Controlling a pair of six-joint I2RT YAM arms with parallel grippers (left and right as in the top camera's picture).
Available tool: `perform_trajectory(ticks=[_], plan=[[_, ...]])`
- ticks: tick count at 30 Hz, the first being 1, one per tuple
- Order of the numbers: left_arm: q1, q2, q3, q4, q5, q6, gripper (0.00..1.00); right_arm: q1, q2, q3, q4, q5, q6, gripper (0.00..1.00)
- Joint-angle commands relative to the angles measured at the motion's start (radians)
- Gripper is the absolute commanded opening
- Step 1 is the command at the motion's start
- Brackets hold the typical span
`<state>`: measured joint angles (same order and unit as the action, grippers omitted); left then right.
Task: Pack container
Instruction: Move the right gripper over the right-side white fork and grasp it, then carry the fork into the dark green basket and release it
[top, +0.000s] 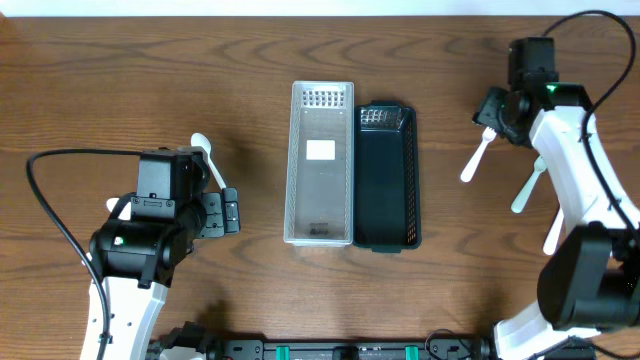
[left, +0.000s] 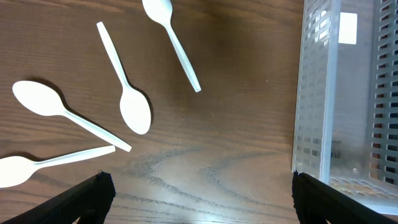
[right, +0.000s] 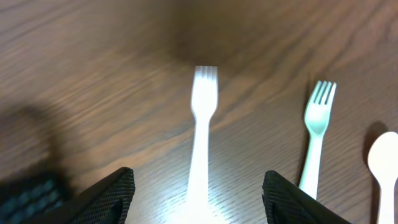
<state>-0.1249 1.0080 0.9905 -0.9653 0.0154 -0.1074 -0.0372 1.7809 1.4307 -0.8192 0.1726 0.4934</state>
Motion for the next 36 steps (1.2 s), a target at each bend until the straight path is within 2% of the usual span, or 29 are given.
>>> perform_trajectory(ticks=[1,9,27,30,32,36], plan=[[0.004,0.003,0.021,-0.002,-0.011,0.002,0.94,-0.036,0.076,0.007,0.005,-0.013,0.060,0.69],[0.004,0.003,0.021,-0.002,-0.011,0.002,0.94,-0.047,0.204,0.008,0.037,-0.039,0.057,0.72],[0.004,0.003,0.021,-0.002,-0.011,0.002,0.94,-0.047,0.329,0.008,0.094,-0.072,0.048,0.75],[0.004,0.003,0.021,-0.002,-0.011,0.002,0.94,-0.047,0.342,0.007,0.093,-0.073,0.045,0.71],[0.004,0.003,0.021,-0.002,-0.011,0.002,0.94,-0.047,0.347,0.007,0.090,-0.076,0.043,0.65],[0.004,0.003,0.021,-0.002,-0.011,0.002,0.94,-0.047,0.348,0.007,0.086,-0.077,0.043,0.47]])
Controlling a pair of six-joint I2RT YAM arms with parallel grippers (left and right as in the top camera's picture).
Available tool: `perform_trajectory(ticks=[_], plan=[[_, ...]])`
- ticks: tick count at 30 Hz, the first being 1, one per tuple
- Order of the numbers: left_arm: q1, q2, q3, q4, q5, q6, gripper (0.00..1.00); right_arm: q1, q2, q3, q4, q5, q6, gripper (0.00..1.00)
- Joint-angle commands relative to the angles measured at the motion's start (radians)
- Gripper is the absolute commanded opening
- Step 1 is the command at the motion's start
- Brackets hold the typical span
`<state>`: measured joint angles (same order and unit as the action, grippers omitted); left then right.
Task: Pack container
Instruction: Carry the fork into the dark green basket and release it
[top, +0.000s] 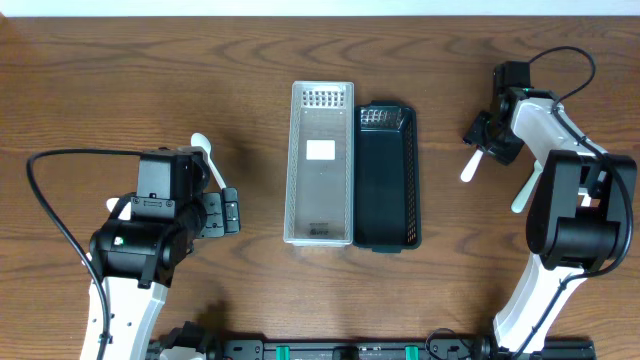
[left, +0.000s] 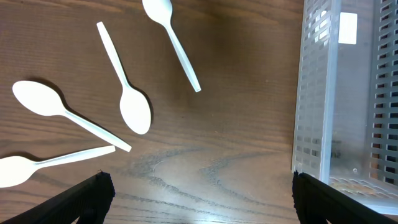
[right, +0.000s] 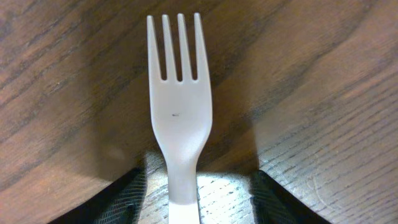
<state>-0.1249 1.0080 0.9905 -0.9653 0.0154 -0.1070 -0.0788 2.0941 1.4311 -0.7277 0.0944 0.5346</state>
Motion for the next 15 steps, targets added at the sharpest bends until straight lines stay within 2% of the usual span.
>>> perform_trajectory(ticks=[1,6,15], plan=[[0.004,0.003,0.021,-0.002,-0.011,0.001,0.94,-0.005,0.034,0.007,-0.006,0.002,0.002,0.42],[0.004,0.003,0.021,-0.003,-0.011,0.001,0.94,-0.005,0.034,0.007,-0.013,0.002,0.002,0.25],[0.004,0.003,0.021,-0.002,-0.011,0.001,0.94,-0.005,0.034,0.007,-0.017,0.002,0.003,0.09]])
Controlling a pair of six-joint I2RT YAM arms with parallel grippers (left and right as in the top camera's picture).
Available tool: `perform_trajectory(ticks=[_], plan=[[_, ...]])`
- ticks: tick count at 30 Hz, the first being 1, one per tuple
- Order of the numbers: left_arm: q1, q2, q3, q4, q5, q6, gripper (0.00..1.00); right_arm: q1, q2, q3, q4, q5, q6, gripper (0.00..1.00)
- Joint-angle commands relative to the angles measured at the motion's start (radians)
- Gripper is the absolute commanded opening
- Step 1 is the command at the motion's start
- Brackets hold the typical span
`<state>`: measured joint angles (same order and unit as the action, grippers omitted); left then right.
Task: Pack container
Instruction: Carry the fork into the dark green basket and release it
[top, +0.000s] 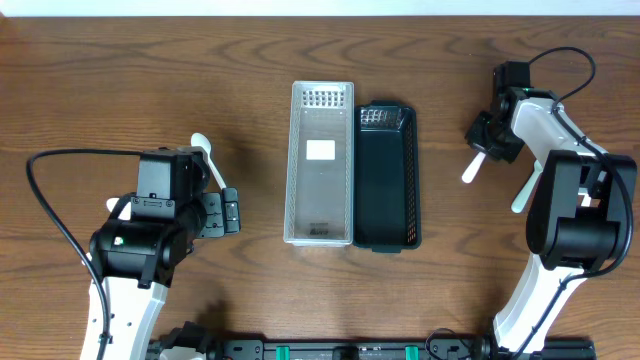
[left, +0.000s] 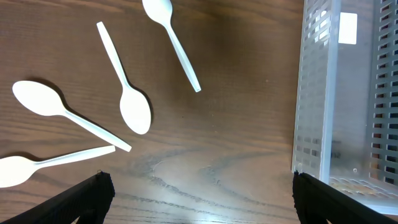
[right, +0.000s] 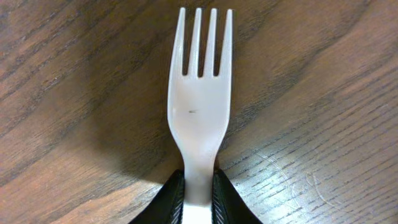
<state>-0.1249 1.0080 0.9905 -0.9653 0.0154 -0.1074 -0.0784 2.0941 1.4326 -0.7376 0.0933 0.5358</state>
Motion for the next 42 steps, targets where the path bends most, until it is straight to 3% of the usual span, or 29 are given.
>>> perform_trajectory(ticks=[1,3,10,17,24,31,38,40,42], plan=[[0.004,0.003,0.021,-0.002,-0.011,0.002,0.94,-0.005,0.034,0.005,-0.007,0.003,0.002,0.06],[0.004,0.003,0.021,-0.002,-0.011,0.002,0.94,-0.005,0.034,0.005,-0.007,0.003,0.002,0.01],[0.004,0.003,0.021,-0.002,-0.011,0.002,0.94,0.013,-0.019,0.009,-0.039,0.003,0.001,0.01],[0.004,0.003,0.021,-0.003,-0.011,0.002,0.94,0.102,-0.259,0.049,-0.087,-0.016,-0.068,0.01],[0.004,0.003,0.021,-0.003,-0.011,0.002,0.94,0.290,-0.450,0.057,-0.141,-0.148,-0.088,0.01],[0.004,0.003,0.021,-0.004,-0.011,0.002,0.94,0.488,-0.410,0.035,-0.195,-0.093,-0.080,0.01],[0.004,0.003,0.021,-0.023,-0.011,0.002,0.94,0.538,-0.260,-0.018,-0.193,-0.052,-0.023,0.01],[0.004,0.003,0.021,-0.025,-0.011,0.002,0.94,0.538,-0.212,-0.023,-0.191,-0.052,-0.024,0.05],[0.004,0.003,0.021,-0.025,-0.011,0.002,0.94,0.538,-0.169,-0.023,-0.186,-0.053,-0.024,0.18]])
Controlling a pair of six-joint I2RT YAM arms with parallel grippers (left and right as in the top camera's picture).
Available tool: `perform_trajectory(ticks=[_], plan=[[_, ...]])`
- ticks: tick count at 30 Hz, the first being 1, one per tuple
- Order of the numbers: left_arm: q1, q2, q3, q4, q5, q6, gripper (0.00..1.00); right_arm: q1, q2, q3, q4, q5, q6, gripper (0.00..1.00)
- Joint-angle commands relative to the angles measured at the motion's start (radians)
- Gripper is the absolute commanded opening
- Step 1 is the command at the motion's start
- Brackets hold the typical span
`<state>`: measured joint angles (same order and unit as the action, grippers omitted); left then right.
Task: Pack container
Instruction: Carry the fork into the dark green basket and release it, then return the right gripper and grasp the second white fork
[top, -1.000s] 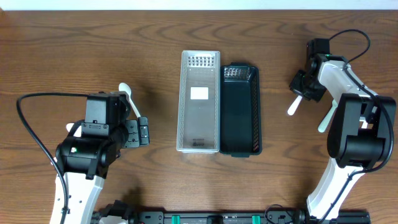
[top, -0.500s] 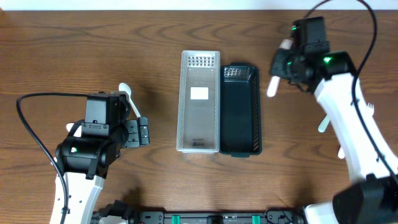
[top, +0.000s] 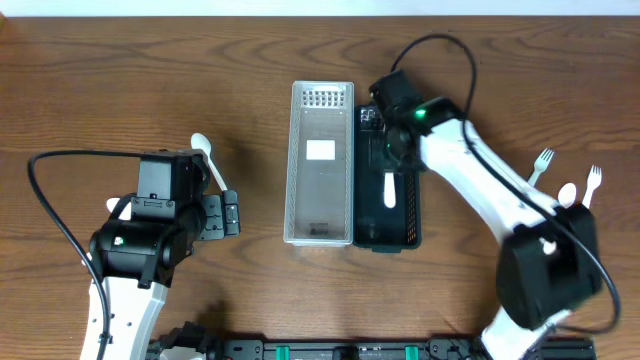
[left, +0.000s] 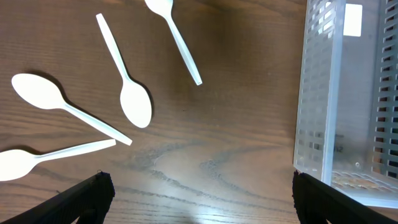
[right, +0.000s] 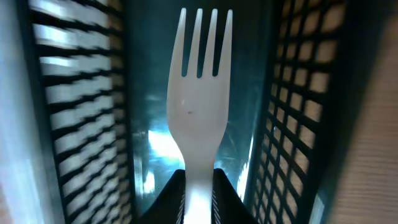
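Note:
A clear slotted container (top: 320, 165) and a black mesh container (top: 407, 215) stand side by side at the table's middle. My right gripper (top: 392, 150) hovers over the black one, shut on the handle of a white fork (right: 199, 106), whose tines point along the container's length between its mesh walls (right: 298, 106). In the right wrist view the gripper (right: 199, 199) pinches the handle. My left gripper (left: 199, 199) stands open over bare wood, left of the clear container (left: 317, 112). Several white spoons (left: 134, 106) lie ahead of it.
At the right edge of the table lie a fork (top: 541, 160), a spoon (top: 566, 193) and another fork (top: 593, 180). One spoon's bowl (top: 200, 142) shows beside the left arm. Cables loop over both arms.
My right gripper, shut on the fork over the wood at the table's right, is now over the black container with the fork inside its walls. The left arm barely shifted.
At first my right gripper was open above the forks at the right. Then it stood open astride one fork, then shut on its handle. Now that fork is held inside the black container. The left gripper stayed open near the spoons throughout.

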<state>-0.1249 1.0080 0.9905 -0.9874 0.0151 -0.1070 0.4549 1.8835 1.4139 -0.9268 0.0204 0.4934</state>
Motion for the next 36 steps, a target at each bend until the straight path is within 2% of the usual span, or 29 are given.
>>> perform_trajectory(ticks=[1,5,9,15,16,18,21,24,25,31,36], plan=[[0.004,0.003,0.021,-0.003,-0.011,0.001,0.94,0.005,0.052,-0.004,0.004,0.019,0.018,0.19],[0.004,0.003,0.021,-0.003,-0.011,0.001,0.94,0.005,0.056,-0.001,0.017,0.015,0.012,0.21],[0.004,0.003,0.021,-0.003,-0.011,0.001,0.94,0.003,0.019,0.052,0.001,-0.022,-0.048,0.27],[0.004,0.003,0.021,-0.002,-0.011,0.001,0.94,-0.060,-0.147,0.214,-0.088,0.019,-0.053,0.29],[0.004,0.003,0.021,-0.003,-0.011,0.001,0.94,-0.082,-0.179,0.232,-0.097,0.039,-0.053,0.34],[0.004,0.003,0.021,-0.003,-0.011,0.002,0.94,-0.143,-0.247,0.251,-0.111,0.083,-0.053,0.49],[0.004,0.003,0.021,-0.003,-0.011,0.001,0.94,-0.274,-0.325,0.250,-0.132,0.115,-0.053,0.59],[0.004,0.003,0.021,-0.003,-0.011,0.001,0.94,-0.426,-0.336,0.248,-0.186,0.113,-0.054,0.76],[0.004,0.003,0.021,-0.003,-0.011,0.001,0.94,-0.480,-0.329,0.238,-0.197,0.113,-0.054,0.79],[0.004,0.003,0.021,-0.003,-0.011,0.001,0.94,-0.703,-0.243,0.118,-0.171,0.102,-0.065,0.81],[0.004,0.003,0.021,-0.003,-0.011,0.001,0.94,-0.804,-0.111,0.045,-0.113,0.042,-0.110,0.81]])
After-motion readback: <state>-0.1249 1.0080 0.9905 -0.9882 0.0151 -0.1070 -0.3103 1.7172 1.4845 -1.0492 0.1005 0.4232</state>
